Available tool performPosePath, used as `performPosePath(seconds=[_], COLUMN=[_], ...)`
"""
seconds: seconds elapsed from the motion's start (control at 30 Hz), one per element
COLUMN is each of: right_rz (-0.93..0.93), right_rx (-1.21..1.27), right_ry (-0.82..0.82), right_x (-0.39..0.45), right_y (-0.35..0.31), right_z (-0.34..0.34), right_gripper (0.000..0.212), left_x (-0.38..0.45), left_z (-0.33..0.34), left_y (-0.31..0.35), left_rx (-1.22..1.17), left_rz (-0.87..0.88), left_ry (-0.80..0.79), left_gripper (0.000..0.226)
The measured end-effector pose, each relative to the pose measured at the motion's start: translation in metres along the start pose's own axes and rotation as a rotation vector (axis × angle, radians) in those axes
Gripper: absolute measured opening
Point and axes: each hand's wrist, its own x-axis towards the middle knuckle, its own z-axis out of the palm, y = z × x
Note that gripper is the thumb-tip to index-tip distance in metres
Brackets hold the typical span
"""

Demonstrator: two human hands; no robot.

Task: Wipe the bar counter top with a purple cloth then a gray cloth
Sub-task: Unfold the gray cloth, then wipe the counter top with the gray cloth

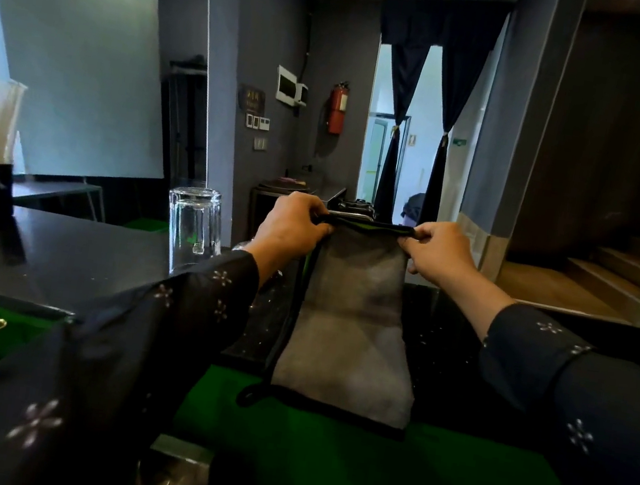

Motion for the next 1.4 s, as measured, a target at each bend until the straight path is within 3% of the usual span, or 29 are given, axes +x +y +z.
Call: performPosePath(seconds=[0.23,0.33,0.47,0.57,0.67,0.8,1.0,1.27,1.4], right_rz=[0.132,0.187,0.048,-0.135,-0.083,0.043,0.114,0.057,0.112], right_rx=[-0.204,-0.353,-0.354,-0.316,-0.516,-0.601,-0.666,-0.629,-0.659], right_ry=[-0.136,-0.231,-0.195,-0.279,-0.451,-0.566,-0.563,-0.623,-0.527], right_x=[0.026,0.022,0.003,-0.030,-0.062,-0.071,-0.052,-0.015,-0.003], right_y=[0.032,0.040,0.015,-0.016,-0.030,-0.026,-0.026,-0.010,0.041], right_z=[0.026,0.032,0.033,0.045,0.072,0.097,0.102,0.111,0.063], right_gripper=[0.019,0.035,0.043,0.054,0.070,0.071,0.081,0.066,0.083], left_x=[0.013,0.007,-0.001,-0.016,-0.038,-0.061,-0.066,-0.064,-0.068], left_z=[0.049,0.061,0.052,0.034,0.017,0.010,0.014,0.014,0.010], left_y=[-0.023,-0.030,-0.027,-0.023,-0.029,-0.043,-0.051,-0.056,-0.057], left_rx=[0.116,0.199,0.171,0.189,0.281,0.322,0.274,0.281,0.279], left_rz=[-0.123,-0.132,-0.070,0.003,0.019,0.018,-0.049,-0.065,-0.059], left_ry=[-0.179,-0.283,-0.243,-0.213,-0.260,-0.305,-0.219,-0.215,-0.237], left_gripper=[0.033,0.039,0.037,0.033,0.035,0.034,0.035,0.037,0.037])
